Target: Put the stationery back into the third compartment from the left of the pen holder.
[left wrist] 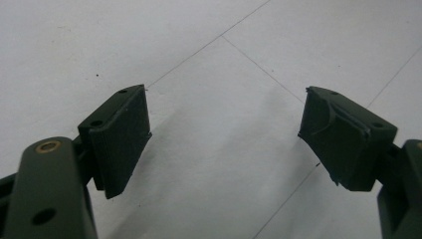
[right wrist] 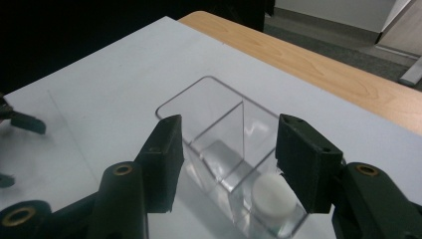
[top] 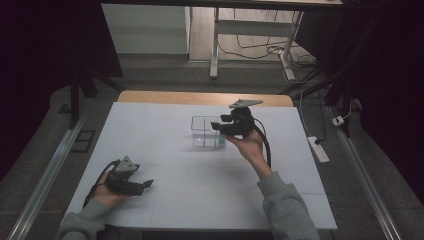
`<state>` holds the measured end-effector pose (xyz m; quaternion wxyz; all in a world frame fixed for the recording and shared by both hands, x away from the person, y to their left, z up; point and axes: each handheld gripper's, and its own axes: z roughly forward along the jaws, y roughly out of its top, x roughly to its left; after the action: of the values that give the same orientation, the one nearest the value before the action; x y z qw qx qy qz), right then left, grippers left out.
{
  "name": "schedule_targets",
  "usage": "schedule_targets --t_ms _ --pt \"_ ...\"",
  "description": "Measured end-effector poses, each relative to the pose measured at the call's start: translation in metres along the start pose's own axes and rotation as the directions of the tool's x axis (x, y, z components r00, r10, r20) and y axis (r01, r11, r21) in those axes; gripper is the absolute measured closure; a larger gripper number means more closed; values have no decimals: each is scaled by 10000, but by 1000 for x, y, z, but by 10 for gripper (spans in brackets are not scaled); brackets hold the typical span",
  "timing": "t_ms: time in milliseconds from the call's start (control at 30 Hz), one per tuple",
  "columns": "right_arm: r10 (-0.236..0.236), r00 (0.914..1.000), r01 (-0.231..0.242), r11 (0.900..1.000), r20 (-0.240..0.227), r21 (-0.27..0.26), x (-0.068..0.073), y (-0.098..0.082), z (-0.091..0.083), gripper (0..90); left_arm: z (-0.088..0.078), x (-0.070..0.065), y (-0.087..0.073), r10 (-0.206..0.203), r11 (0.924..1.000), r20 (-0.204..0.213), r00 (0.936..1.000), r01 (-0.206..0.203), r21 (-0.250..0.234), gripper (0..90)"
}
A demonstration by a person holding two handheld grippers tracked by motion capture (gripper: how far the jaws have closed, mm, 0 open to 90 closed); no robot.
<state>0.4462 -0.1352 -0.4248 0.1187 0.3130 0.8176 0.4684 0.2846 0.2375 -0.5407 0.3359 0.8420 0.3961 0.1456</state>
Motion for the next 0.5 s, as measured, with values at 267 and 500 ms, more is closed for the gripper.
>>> schedule_targets --t_ms 267,500 --pt "-2 10000 0 9995 77 309 3 -21 -21 439 0 0 0 13 10000 -3 10000 -13 -9 195" --pt "97 9998 -103 9991 167 402 3 -43 -33 439 -1 -1 0 45 10000 -18 10000 -45 -42 194"
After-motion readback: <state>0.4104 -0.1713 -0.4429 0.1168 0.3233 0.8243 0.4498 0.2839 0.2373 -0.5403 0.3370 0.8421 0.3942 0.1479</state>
